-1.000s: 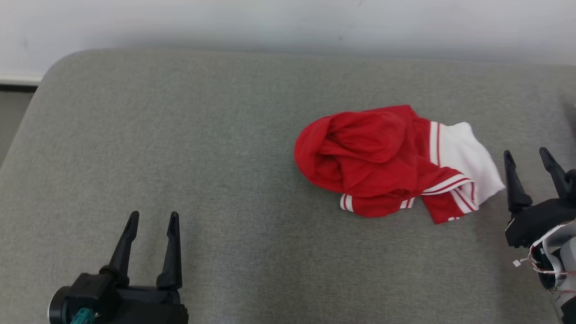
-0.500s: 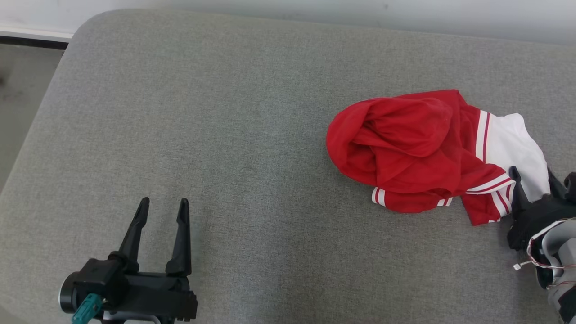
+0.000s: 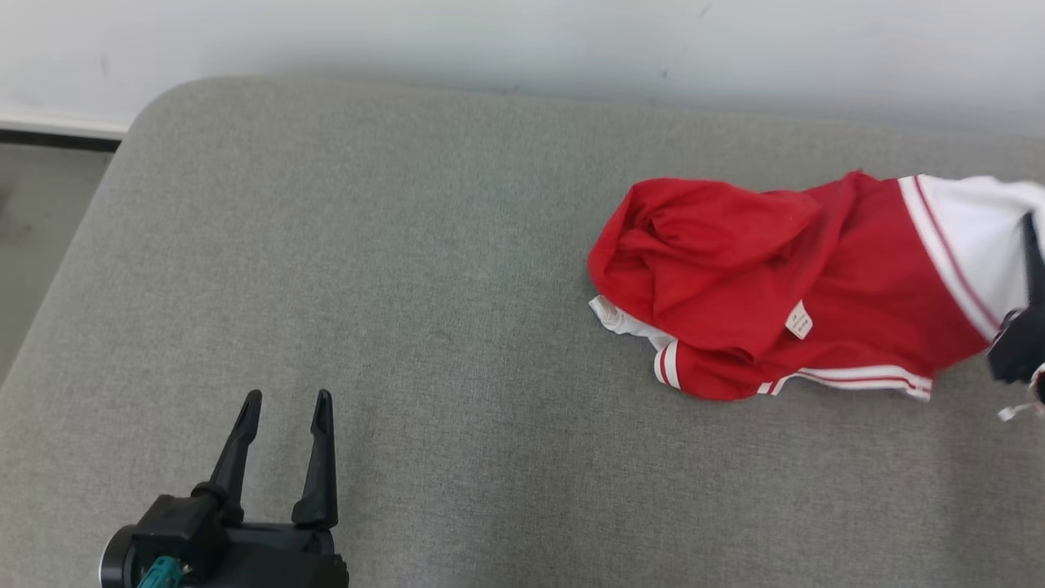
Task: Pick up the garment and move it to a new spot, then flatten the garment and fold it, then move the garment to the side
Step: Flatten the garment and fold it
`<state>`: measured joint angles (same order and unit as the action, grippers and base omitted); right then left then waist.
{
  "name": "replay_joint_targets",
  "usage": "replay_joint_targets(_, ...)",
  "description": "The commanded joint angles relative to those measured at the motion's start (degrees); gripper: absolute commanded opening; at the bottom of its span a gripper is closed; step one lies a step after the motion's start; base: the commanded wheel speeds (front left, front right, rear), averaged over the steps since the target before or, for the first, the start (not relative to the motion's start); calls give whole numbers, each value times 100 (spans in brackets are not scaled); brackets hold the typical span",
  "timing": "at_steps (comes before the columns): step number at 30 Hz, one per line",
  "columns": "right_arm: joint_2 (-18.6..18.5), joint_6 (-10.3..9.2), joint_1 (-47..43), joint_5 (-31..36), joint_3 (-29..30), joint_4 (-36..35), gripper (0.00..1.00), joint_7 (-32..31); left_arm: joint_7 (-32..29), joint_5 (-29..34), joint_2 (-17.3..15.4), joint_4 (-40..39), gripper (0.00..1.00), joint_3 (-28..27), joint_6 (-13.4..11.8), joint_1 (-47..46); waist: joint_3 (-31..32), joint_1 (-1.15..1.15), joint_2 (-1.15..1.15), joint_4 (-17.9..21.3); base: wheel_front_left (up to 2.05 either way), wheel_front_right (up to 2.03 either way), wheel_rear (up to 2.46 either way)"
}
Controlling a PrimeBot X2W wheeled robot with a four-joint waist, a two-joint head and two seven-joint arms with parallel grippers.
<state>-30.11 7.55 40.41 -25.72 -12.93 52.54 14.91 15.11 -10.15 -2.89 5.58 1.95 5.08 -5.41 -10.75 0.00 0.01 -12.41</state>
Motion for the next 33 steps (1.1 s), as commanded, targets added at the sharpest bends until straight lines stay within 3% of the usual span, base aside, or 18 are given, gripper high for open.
replay_joint_targets(1,-199,-14,126,-5,-41,-128,0,35,4,45,-2,26,100,-38,24,108,265,0,-1,83,0,0,0)
replay_joint_targets(6,-644,-14,351,46,-151,-385,0,33,4,58,-2,13,100,-89,44,279,515,0,-1,74,0,0,0)
replay_joint_targets(16,-1094,-14,594,-7,-306,-783,0,-133,4,47,-2,-62,100,-200,44,532,791,0,-1,38,0,0,0)
replay_joint_targets(33,-165,-14,254,189,-1126,-2257,0,-404,4,-70,-1,-183,100,-119,-56,634,898,0,-1,-151,0,0,0)
